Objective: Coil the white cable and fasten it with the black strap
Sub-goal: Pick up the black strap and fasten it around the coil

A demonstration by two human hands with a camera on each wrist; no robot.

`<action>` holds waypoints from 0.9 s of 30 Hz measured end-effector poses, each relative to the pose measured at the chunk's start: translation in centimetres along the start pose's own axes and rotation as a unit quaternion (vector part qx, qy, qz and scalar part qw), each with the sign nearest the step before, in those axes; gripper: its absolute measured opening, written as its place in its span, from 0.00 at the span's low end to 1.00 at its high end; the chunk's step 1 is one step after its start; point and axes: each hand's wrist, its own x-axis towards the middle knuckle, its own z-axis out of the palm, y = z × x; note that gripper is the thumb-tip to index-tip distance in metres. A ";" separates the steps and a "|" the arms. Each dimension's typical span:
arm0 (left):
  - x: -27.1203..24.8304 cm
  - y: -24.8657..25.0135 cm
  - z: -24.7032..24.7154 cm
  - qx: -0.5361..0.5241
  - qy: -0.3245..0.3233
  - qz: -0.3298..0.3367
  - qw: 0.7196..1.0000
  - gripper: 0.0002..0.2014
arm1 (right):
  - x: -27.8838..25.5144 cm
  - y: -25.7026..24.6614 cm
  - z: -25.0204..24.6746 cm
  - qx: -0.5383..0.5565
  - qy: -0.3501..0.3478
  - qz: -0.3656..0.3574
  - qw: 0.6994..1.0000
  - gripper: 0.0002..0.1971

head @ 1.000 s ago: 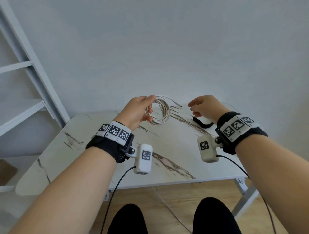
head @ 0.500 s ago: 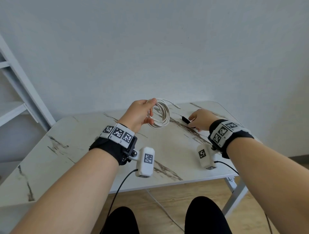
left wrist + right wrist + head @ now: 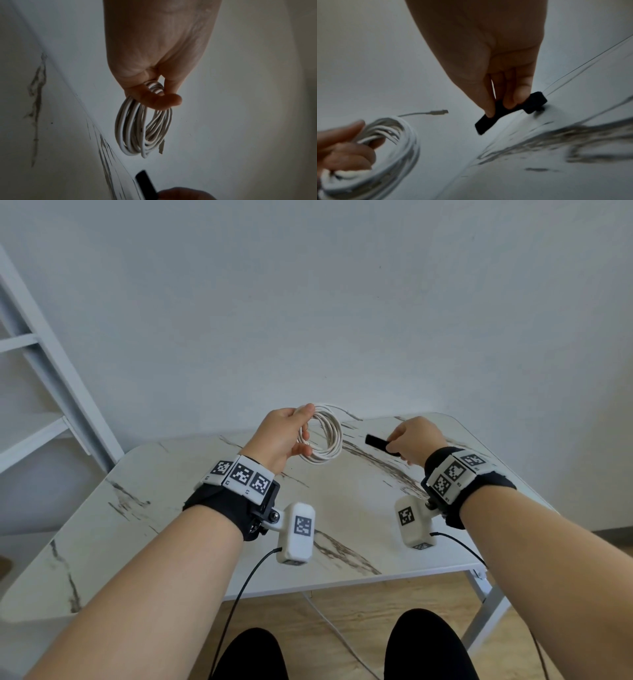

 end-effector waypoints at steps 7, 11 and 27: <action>-0.2 0.1 -1.1 -0.013 0.033 0.002 0.999 0.10 | -2.2 -4.7 -1.4 0.184 0.091 -0.073 0.976 0.05; -0.5 0.3 -1.7 -0.018 0.060 0.007 0.998 0.11 | -4.0 -7.3 -0.7 0.216 0.057 -0.129 0.966 0.05; -0.7 0.6 -3.9 -0.003 0.070 0.008 0.998 0.13 | -5.6 -10.0 4.7 0.115 -0.005 -0.163 0.980 0.06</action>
